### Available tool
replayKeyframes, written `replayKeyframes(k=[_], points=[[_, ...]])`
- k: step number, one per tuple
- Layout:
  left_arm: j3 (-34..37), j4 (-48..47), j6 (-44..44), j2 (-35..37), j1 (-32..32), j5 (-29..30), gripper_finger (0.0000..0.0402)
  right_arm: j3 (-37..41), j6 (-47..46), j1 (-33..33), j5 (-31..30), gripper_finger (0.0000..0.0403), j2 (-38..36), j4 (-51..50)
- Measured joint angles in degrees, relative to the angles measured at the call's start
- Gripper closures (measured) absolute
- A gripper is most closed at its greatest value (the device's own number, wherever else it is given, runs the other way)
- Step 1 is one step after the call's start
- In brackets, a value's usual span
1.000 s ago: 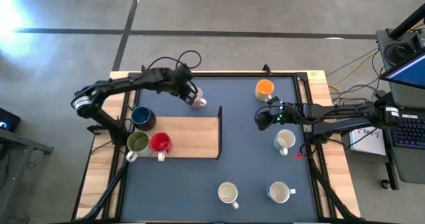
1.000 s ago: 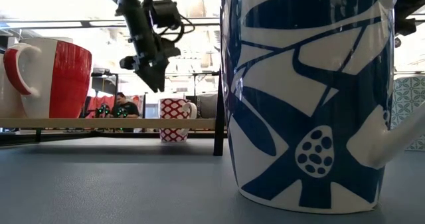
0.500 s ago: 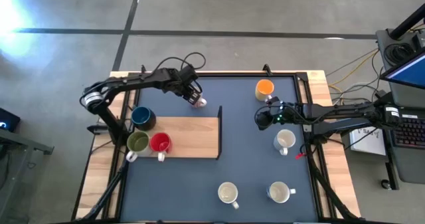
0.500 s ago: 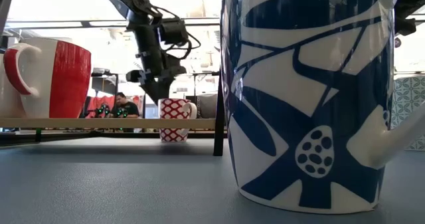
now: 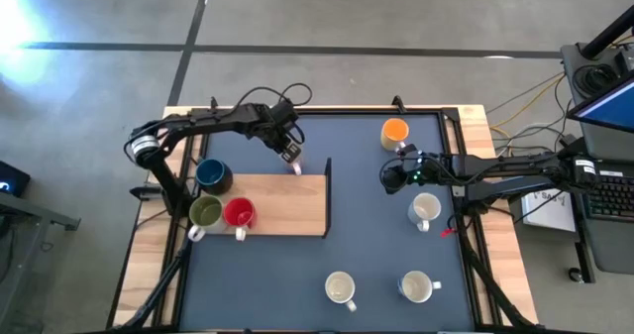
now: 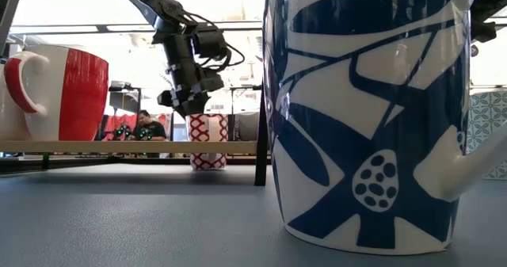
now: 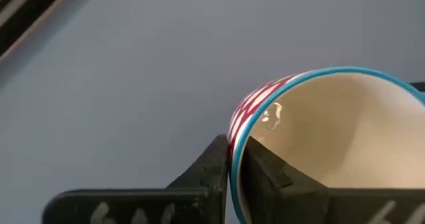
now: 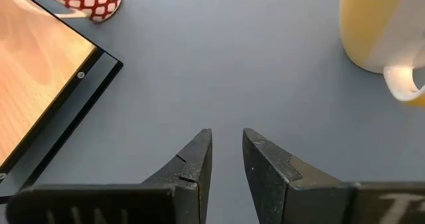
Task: Place coffee mugs
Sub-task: Put the white red patterned mug on the shelf
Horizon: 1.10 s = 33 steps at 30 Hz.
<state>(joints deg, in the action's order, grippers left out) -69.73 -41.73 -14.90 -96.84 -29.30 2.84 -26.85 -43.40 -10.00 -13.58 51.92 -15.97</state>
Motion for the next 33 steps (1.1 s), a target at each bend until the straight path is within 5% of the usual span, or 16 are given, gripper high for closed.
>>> replayKeyframes(k=[14,33], points=[[0.02,-1.42,-0.48,8.97,-0.26,1.22,0.0394,0.00,-0.04,0.00,0.02,0.0330,0.00,0.00],[0.02,-28.48,-10.74,23.73,8.70,0.75,0.0394,0.00,-0.06,0.00,0.02,0.0327,0.00,0.00]])
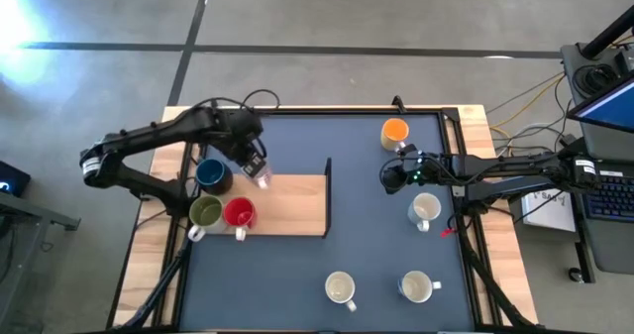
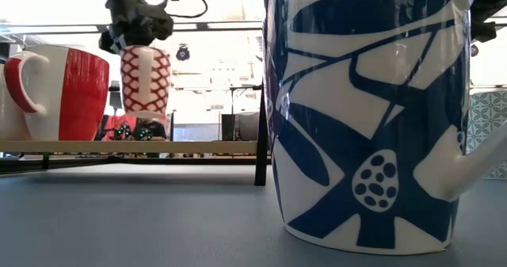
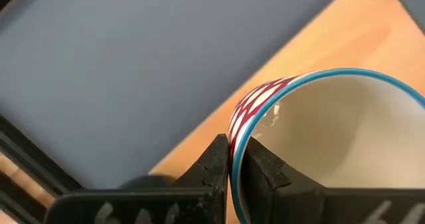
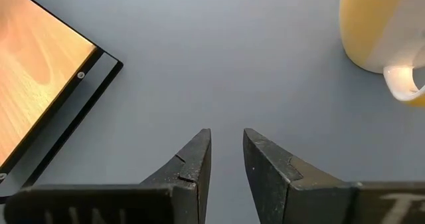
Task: Place coffee mugs
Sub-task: Put the white red patterned mug on the shelf
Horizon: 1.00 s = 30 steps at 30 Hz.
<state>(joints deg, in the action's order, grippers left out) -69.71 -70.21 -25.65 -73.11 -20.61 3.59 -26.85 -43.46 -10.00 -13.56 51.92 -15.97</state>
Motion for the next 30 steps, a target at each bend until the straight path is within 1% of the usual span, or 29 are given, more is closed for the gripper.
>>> replayKeyframes(k=[4,7,14,18,24,30], points=[[0.34,-1.41,-0.36,-0.08,2.37,1.69,0.0394,0.00,0.00,0.00,0.00,0.0332,0.00,0.00],[1.05,-1.09,0.67,-0.67,3.00,3.26,0.0394,0.00,0.02,0.00,0.00,0.0332,0.00,0.02],[6.20,-1.31,0.40,-0.43,3.19,3.42,0.0394,0.00,0.02,0.00,0.00,0.0324,0.00,0.02],[8.16,0.17,-0.36,0.12,3.33,3.44,0.0392,0.00,0.02,0.00,0.00,0.0324,0.00,0.02],[8.50,-0.01,-0.40,0.87,3.33,6.49,0.0389,0.00,0.02,0.00,0.00,0.0332,0.00,0.02],[8.51,-1.15,-0.41,1.21,3.33,6.41,0.0388,0.00,0.02,-0.01,0.00,0.0335,0.02,0.02]])
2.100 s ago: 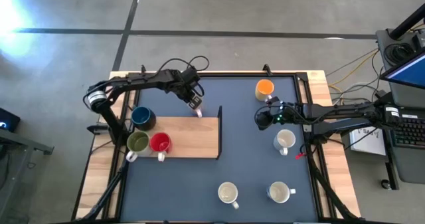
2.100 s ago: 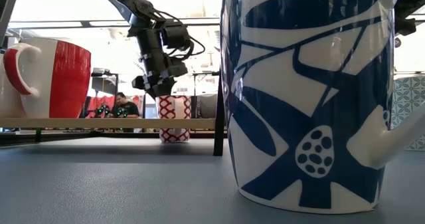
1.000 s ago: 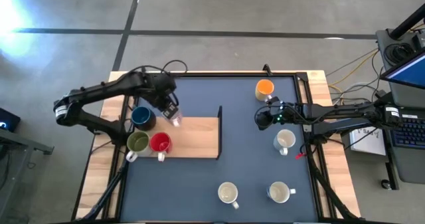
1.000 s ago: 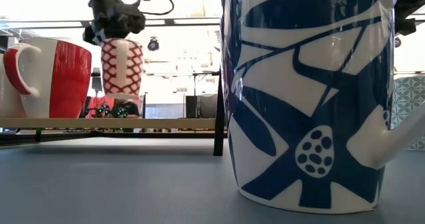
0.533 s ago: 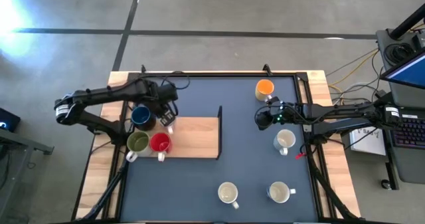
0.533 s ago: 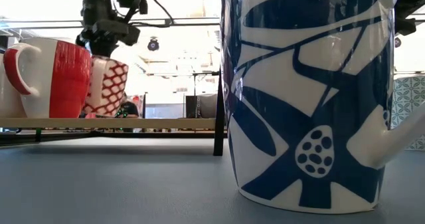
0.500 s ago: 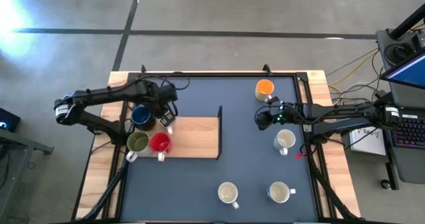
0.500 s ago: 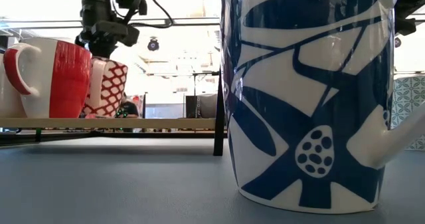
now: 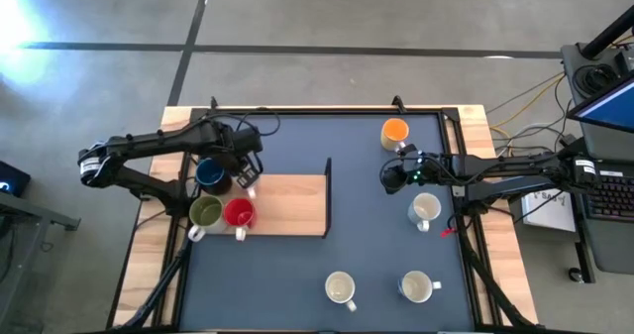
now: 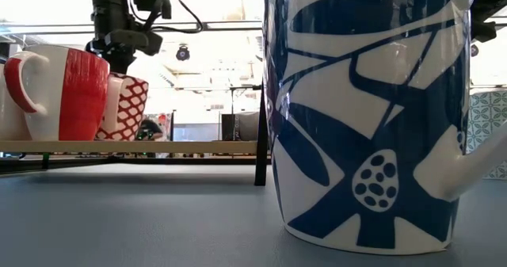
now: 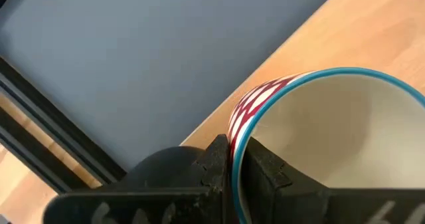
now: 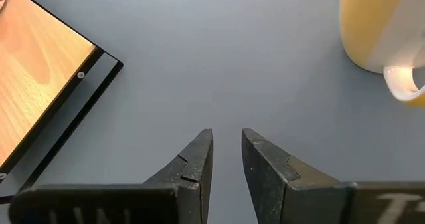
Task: Place coffee mugs
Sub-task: Put the white red patterned mug on the shelf
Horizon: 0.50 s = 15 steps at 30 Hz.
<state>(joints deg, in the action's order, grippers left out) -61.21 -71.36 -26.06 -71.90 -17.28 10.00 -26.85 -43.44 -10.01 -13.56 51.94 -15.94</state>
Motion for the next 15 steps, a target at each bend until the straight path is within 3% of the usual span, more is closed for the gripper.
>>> replayKeyframes(k=[15], points=[[1.46,-0.54,-0.42,0.91,0.00,-0.08,0.0388,0.00,-0.01,0.00,0.00,0.0335,0.00,0.00]])
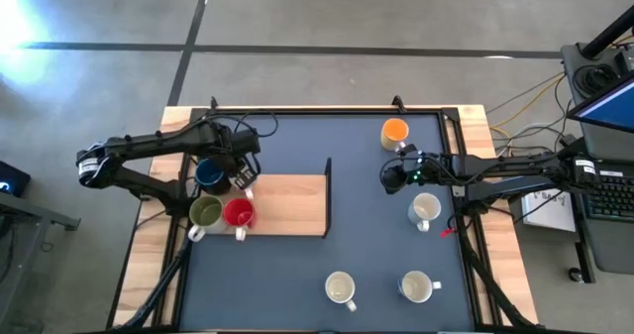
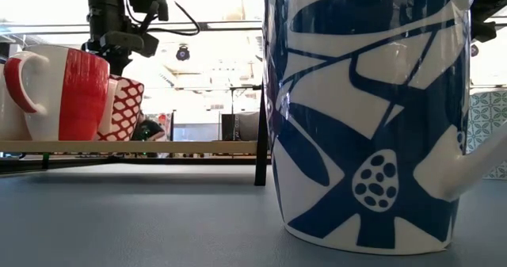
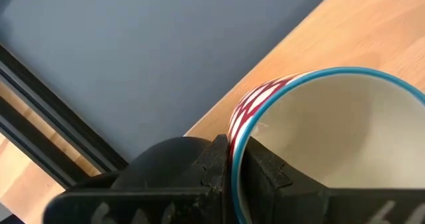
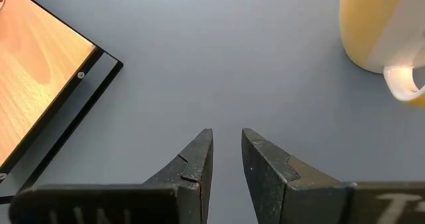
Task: Place coffee mugs
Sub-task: Put the white red patterned mug on the shelf
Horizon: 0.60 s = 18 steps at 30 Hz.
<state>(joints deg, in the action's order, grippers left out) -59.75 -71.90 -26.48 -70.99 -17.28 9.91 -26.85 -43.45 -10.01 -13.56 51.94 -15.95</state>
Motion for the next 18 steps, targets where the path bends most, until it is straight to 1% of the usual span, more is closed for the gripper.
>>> replayKeyframes(k=[8,12,18], points=[[0.87,0.95,-0.04,0.29,0.00,-1.39,0.0386,0.00,-0.01,0.01,0.00,0.0335,0.00,0.00],[1.16,2.84,-0.17,1.03,0.02,-1.87,0.0371,0.00,-0.01,0.00,0.00,0.0335,0.00,-0.01],[1.98,1.87,-0.20,1.29,0.02,-1.70,0.0356,0.00,-0.01,-0.01,0.00,0.0335,0.00,-0.01]])
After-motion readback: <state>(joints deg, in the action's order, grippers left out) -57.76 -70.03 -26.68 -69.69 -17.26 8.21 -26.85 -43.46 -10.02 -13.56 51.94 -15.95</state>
